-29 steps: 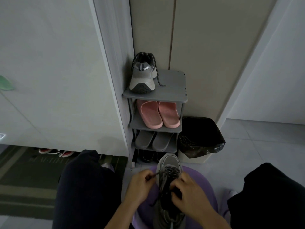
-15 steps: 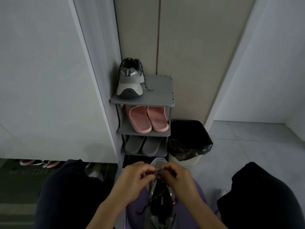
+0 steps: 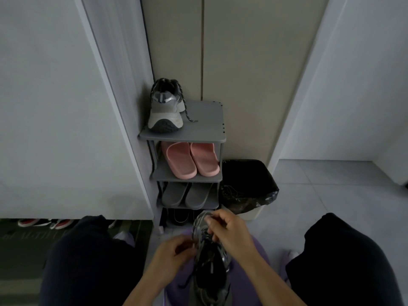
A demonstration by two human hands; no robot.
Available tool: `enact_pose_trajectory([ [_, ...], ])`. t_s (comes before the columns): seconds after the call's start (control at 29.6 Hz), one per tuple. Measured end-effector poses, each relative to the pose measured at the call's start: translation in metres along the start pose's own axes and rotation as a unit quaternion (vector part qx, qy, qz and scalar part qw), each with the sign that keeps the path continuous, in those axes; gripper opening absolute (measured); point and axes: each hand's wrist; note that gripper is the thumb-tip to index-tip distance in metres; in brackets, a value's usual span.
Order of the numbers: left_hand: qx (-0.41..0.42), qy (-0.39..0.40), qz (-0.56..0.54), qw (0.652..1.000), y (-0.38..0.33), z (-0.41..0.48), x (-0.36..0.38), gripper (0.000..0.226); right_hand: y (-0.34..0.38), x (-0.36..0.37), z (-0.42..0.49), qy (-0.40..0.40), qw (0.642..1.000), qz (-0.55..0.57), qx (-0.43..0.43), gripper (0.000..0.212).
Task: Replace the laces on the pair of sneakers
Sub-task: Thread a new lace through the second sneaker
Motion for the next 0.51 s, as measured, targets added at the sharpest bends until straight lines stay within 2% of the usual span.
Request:
enact_pose_trajectory([
  [0.1, -0.039, -0.032, -0.138, 0.989, -0.005, -0.001, 0.002, 0.020, -0.004, 0.000, 0.002, -0.005, 1.000, -0.007, 0.000, 0.014],
  [0.27, -0.073, -0.098, -0.218, 0.968, 0.000, 0.000, 0.001, 0.018, -0.010, 0.005, 0.000, -0.026, 0.999, 0.033, 0.015, 0.018],
  [0.34, -0.099, -0.128, -0.265, 0.950, 0.002, 0.002, 0.005, 0.017, -0.016, 0.002, -0.005, -0.037, 0.999, -0.012, 0.013, 0.016],
  [0.51, -0.112, -0.158, -0.314, 0.929, 0.003, 0.006, 0.020, 0.020, -0.044, 0.008, -0.016, 0.046, 0.980, -0.190, 0.034, 0.008],
])
Point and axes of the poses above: each hand's wrist, its own z-axis towards the middle knuckle, its own x-axis out of the palm, y = z × x, and after that the axes turned 2 degrees about z, right-handed
